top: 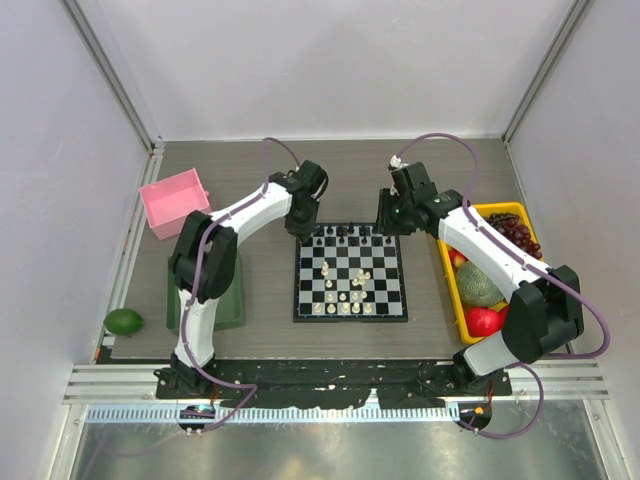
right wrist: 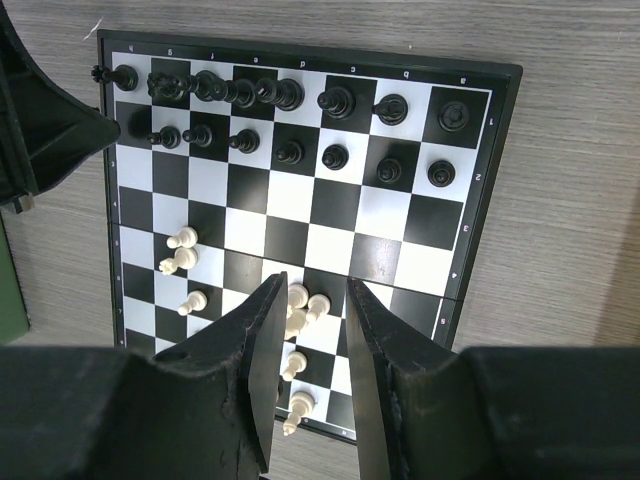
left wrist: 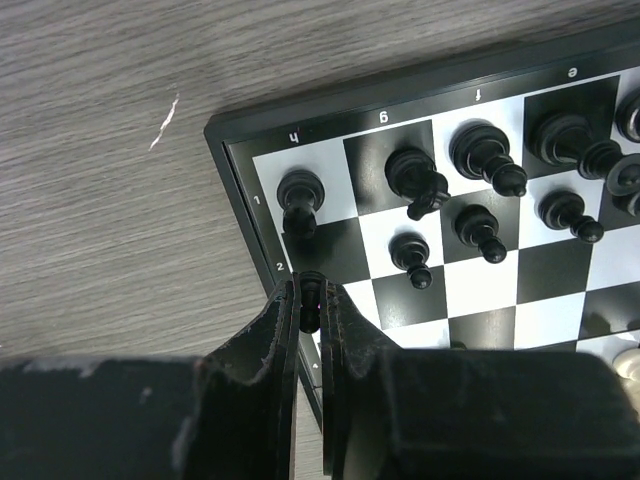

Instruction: Set up the chess pieces on the board

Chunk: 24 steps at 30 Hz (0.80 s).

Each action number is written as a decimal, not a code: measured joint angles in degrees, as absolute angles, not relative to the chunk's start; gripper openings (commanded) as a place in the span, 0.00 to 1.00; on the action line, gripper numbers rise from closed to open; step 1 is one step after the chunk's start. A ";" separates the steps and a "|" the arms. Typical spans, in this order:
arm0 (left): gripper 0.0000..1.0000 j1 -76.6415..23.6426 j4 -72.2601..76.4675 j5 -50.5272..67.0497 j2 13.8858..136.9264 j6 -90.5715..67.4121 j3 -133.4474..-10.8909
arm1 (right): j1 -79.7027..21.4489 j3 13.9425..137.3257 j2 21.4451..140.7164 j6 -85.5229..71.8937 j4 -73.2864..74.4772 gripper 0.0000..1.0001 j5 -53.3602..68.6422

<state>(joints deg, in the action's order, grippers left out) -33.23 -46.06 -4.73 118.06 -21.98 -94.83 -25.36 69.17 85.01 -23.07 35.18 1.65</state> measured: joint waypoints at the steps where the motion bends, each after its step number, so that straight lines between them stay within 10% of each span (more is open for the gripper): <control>1: 0.06 -33.23 -46.04 -4.71 118.26 -21.98 -94.85 | -25.36 69.17 85.01 -23.05 35.18 0.36 1.65; 24: 0.24 -33.23 -45.84 -4.10 120.95 -22.06 -96.40 | -25.36 69.17 85.01 -22.83 35.18 0.36 2.09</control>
<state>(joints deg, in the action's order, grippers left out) -33.23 -45.84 -4.10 120.95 -22.06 -96.40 -25.36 69.17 85.01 -22.83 35.18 2.09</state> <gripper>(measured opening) 0.189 0.362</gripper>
